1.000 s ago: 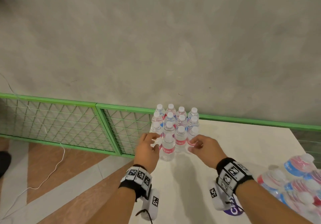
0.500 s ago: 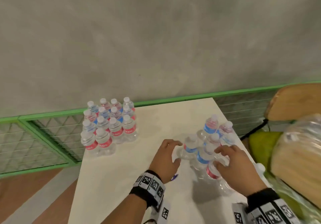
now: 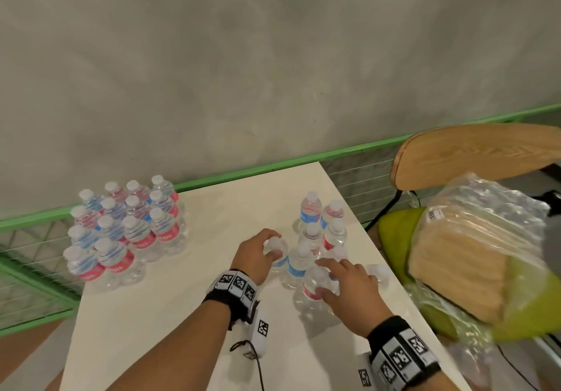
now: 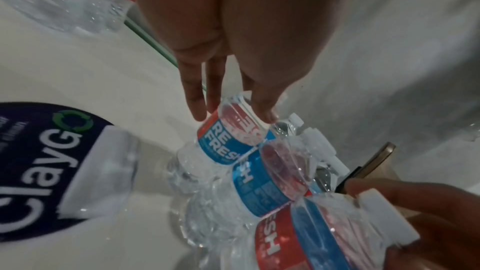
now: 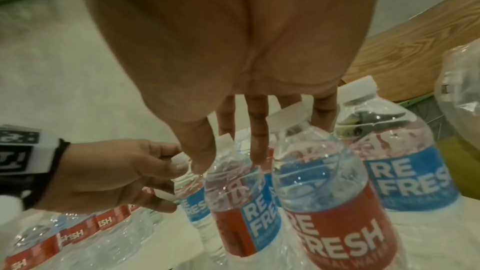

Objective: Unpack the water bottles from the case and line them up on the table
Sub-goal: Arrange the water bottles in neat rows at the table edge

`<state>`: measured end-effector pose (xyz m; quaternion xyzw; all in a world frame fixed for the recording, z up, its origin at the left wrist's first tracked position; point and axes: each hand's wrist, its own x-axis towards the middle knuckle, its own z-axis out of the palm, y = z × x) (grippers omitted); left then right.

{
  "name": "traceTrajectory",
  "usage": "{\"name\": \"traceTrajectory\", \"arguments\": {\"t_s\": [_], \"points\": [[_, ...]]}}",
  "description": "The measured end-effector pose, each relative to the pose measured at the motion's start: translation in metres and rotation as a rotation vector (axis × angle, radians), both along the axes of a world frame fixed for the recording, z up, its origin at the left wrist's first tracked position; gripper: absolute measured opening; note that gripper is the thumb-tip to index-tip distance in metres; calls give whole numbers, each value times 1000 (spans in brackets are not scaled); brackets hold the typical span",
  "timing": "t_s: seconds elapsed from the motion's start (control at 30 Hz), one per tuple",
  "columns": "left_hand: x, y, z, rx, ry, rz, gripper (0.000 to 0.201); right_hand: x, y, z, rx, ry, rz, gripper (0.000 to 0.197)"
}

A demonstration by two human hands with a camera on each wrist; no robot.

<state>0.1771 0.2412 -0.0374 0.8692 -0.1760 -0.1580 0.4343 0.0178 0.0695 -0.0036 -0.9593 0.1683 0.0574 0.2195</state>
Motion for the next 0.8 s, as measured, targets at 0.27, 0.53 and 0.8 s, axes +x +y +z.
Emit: {"name": "traceTrajectory", "arguments": {"t_s": [0.27,0.53,0.8], "points": [[-15,110,9,-33,8,213,19,9,1,-2,3,-39,26,34],[26,204,34,297,-107,368,34,9,14,10,-67,-29,76,28],[80,234,37,521,-192,374,45,26,59,31,-26,107,239,22]]}}
